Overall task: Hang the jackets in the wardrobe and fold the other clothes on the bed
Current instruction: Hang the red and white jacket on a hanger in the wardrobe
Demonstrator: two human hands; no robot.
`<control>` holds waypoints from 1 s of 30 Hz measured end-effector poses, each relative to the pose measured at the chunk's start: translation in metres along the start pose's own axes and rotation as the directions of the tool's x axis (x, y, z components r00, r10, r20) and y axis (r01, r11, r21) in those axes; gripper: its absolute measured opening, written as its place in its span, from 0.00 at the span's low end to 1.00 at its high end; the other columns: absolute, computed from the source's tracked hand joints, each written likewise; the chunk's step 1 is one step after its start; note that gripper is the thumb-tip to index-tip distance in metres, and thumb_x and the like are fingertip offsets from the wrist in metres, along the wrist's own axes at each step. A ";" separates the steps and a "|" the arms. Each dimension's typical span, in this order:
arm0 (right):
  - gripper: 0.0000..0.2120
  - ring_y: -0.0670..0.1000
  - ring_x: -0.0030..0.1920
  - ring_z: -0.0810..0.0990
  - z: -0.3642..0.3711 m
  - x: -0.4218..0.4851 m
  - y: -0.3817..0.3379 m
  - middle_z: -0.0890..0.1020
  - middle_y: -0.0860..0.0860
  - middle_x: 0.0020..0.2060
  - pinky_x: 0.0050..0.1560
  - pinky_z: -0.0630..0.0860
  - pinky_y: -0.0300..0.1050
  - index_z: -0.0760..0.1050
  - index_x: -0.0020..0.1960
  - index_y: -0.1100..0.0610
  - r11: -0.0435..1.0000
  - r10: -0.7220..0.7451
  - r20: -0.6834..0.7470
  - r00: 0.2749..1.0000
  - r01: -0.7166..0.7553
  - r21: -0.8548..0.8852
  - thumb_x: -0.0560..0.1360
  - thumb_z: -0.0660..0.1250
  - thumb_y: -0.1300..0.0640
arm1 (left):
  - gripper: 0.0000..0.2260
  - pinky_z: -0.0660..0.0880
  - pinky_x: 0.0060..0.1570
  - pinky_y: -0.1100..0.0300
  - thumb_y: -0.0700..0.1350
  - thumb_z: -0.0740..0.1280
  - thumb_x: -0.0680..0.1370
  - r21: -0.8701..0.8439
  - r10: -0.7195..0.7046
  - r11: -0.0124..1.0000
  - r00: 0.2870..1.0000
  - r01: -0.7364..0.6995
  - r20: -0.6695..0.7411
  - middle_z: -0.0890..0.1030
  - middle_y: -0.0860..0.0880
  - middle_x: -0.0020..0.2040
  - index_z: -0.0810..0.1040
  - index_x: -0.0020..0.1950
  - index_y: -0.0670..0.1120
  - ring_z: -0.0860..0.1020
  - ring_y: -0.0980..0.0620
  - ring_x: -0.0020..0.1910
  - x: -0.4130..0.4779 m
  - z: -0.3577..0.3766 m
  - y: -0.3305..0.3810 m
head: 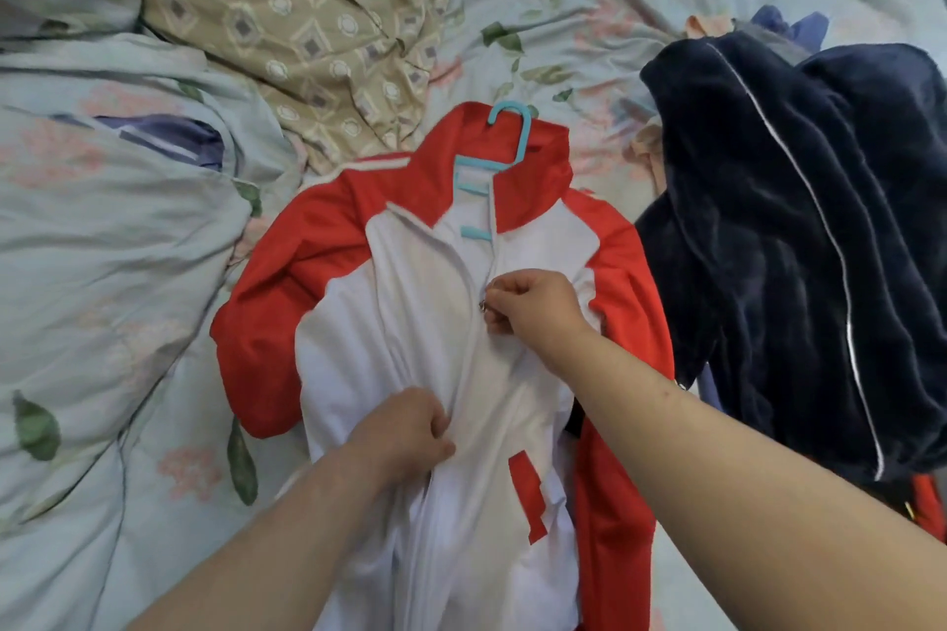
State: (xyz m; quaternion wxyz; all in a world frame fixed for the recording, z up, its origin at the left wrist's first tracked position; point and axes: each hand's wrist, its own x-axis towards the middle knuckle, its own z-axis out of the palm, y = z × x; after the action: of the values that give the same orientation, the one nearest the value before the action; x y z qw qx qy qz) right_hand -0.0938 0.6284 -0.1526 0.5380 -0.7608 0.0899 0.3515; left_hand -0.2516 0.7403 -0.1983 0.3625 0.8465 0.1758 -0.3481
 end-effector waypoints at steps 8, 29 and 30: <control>0.13 0.51 0.27 0.75 -0.008 0.056 -0.059 0.77 0.58 0.30 0.35 0.79 0.45 0.78 0.34 0.63 0.997 -0.078 -0.109 0.991 0.078 -0.006 0.75 0.65 0.72 | 0.11 0.77 0.36 0.62 0.47 0.74 0.68 -0.108 -0.049 0.992 0.990 0.064 0.131 0.75 0.55 0.30 0.72 0.33 0.50 0.83 0.51 0.38 0.005 0.002 -0.016; 0.10 0.59 0.45 0.84 -0.017 0.137 -0.102 0.83 0.57 0.43 0.51 0.82 0.56 0.80 0.44 0.57 0.928 -0.140 -0.184 0.973 0.064 -0.368 0.76 0.61 0.66 | 0.12 0.81 0.33 0.53 0.41 0.81 0.64 -0.353 -0.155 0.894 0.930 0.276 0.334 0.82 0.44 0.33 0.79 0.36 0.42 0.83 0.47 0.31 0.024 -0.016 -0.014; 0.10 0.61 0.47 0.83 -0.016 0.140 -0.106 0.84 0.58 0.46 0.52 0.81 0.57 0.80 0.47 0.58 0.914 -0.144 -0.197 0.970 0.053 -0.403 0.75 0.60 0.66 | 0.12 0.81 0.35 0.54 0.42 0.82 0.63 -0.351 -0.159 0.894 0.930 0.278 0.331 0.81 0.46 0.32 0.80 0.36 0.42 0.83 0.47 0.32 0.025 -0.017 -0.014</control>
State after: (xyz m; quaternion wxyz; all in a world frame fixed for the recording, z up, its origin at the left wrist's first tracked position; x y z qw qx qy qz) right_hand 0.0706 0.6913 -0.1584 0.3772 -0.8917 0.0381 0.2473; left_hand -0.2344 0.7637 -0.2147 0.5043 0.6701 0.2808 -0.4667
